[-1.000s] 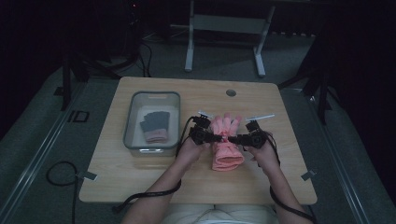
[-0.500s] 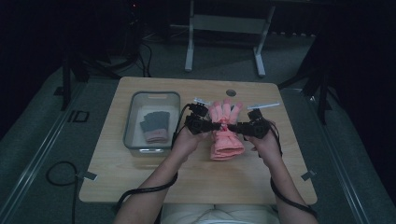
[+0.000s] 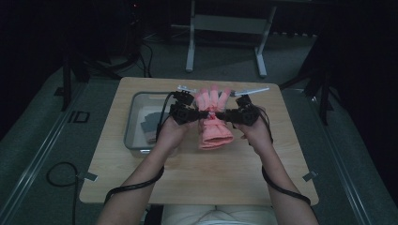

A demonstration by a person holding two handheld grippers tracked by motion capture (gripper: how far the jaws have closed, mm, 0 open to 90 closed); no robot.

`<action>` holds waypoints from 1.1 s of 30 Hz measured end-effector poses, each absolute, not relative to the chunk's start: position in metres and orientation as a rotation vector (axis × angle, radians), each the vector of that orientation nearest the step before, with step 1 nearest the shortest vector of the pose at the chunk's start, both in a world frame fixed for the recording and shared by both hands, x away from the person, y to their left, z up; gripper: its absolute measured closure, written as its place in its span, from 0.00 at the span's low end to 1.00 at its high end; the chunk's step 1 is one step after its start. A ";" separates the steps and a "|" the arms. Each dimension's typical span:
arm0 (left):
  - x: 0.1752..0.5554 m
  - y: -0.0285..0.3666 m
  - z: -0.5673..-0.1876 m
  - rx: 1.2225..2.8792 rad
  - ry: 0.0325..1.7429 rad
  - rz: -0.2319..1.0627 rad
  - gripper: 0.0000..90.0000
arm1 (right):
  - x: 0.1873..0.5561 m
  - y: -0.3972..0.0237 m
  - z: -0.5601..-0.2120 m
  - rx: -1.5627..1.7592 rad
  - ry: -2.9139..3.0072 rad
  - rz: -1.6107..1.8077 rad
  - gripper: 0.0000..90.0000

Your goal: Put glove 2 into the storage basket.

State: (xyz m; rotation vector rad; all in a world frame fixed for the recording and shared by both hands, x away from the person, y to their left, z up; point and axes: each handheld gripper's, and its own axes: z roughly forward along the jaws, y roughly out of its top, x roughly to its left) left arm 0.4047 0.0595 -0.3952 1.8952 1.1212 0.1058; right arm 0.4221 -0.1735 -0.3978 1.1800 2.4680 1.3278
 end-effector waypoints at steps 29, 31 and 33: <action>0.389 0.184 -0.371 1.776 1.318 0.254 0.84 | 0.451 -0.037 -0.370 0.959 2.622 1.345 0.73; 0.387 0.196 -0.375 1.739 1.353 0.272 0.84 | 0.457 -0.020 -0.369 0.918 2.657 1.331 0.73; 0.387 0.201 -0.380 1.724 1.370 0.269 0.84 | 0.461 -0.011 -0.372 0.896 2.678 1.308 0.73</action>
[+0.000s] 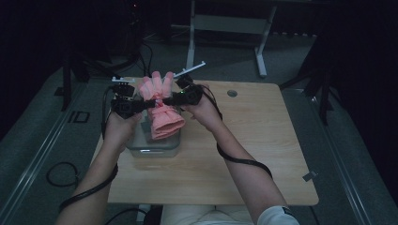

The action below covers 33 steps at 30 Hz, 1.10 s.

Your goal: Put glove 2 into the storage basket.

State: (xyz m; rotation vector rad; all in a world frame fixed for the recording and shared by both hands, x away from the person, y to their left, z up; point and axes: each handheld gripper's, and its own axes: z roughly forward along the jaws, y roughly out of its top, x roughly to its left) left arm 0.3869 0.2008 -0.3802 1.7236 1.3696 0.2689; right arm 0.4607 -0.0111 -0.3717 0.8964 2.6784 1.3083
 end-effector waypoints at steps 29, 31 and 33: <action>0.426 0.216 -0.477 1.760 1.577 0.096 0.83 | 0.499 0.022 -0.469 1.009 2.846 1.045 0.72; 0.427 0.215 -0.478 1.771 1.581 0.101 0.83 | 0.498 0.023 -0.470 1.015 2.845 1.035 0.72; 0.429 0.214 -0.482 1.779 1.600 0.112 0.82 | 0.500 0.025 -0.475 1.014 2.844 1.014 0.72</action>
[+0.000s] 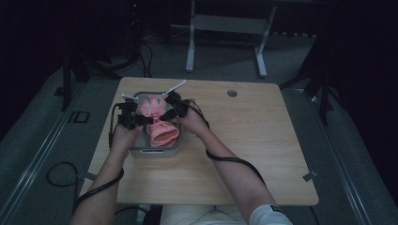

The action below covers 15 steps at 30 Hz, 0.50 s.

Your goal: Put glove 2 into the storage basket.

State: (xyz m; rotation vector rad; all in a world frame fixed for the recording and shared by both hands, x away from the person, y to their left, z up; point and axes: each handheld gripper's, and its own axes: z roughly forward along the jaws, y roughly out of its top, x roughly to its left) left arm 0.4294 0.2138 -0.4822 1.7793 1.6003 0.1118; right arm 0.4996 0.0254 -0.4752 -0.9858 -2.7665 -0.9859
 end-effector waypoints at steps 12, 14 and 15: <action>0.438 0.215 -0.488 1.806 1.632 0.156 0.61 | 0.509 0.029 -0.482 -1.032 -2.784 -0.957 0.60; 0.439 0.216 -0.488 1.805 1.640 0.171 0.58 | 0.511 0.030 -0.482 -1.045 -2.785 -0.959 0.57; 0.439 0.216 -0.488 1.805 1.640 0.171 0.57 | 0.511 0.030 -0.482 -1.045 -2.785 -0.959 0.57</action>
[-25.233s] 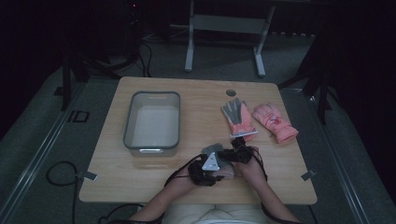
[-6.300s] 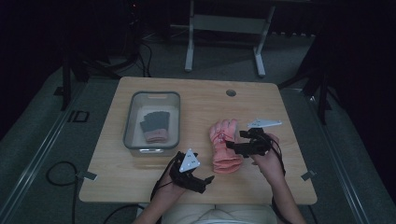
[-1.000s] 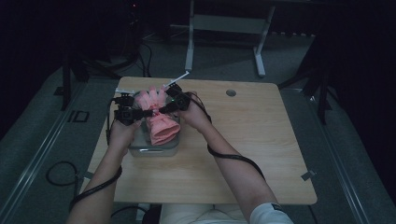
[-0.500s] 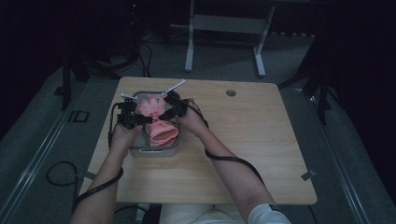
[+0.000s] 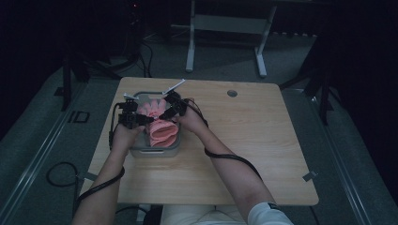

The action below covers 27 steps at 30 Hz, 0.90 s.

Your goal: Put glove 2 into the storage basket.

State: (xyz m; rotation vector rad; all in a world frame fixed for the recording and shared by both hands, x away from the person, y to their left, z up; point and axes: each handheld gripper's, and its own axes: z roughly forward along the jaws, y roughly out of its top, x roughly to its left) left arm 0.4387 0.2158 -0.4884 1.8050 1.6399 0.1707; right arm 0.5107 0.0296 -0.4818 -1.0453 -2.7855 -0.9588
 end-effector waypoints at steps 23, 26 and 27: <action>0.430 0.228 -0.464 1.778 1.625 0.248 0.45 | 0.507 0.029 -0.450 -1.005 -2.760 -1.069 0.58; 0.427 0.228 -0.457 1.757 1.608 0.254 0.45 | 0.506 0.027 -0.445 -1.003 -2.758 -1.087 0.58; 0.426 0.227 -0.455 1.759 1.601 0.255 0.44 | 0.506 0.026 -0.443 -1.003 -2.755 -1.100 0.57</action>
